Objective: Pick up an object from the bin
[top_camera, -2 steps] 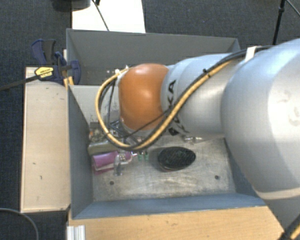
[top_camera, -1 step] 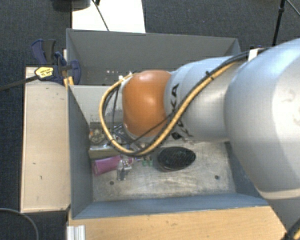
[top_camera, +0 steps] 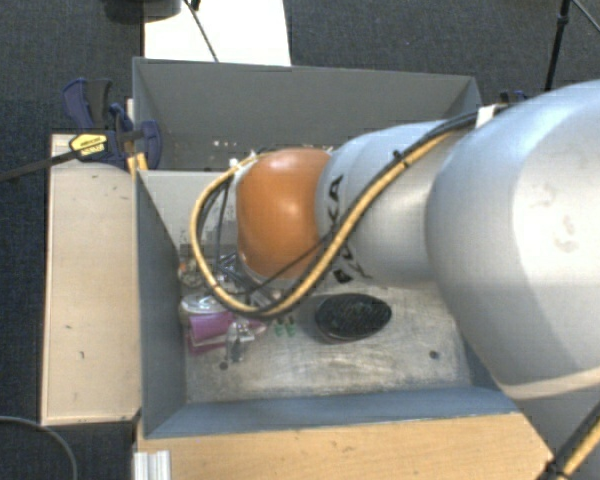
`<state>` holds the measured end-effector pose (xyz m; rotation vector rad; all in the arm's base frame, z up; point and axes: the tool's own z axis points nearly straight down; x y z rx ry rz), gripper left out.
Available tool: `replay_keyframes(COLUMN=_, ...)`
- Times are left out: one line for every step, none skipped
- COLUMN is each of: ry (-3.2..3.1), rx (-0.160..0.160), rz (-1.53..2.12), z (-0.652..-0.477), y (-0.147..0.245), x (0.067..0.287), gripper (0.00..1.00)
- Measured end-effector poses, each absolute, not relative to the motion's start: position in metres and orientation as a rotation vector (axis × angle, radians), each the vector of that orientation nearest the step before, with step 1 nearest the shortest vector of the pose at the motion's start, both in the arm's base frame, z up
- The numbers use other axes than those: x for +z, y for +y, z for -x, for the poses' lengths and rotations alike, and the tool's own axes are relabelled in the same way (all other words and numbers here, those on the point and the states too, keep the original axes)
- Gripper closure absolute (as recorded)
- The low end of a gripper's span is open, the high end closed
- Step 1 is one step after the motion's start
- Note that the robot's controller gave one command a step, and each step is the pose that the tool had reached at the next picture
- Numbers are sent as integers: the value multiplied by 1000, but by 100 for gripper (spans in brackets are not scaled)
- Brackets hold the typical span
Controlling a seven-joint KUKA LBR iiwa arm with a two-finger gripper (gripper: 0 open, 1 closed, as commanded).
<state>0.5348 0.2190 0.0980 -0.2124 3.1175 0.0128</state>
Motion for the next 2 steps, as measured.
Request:
replay_keyframes(ry=3120, rx=16, rz=170, z=-535, y=221, x=93, gripper=0)
replay_keyframes(ry=3127, rx=14, rz=168, z=-534, y=221, x=92, gripper=100)
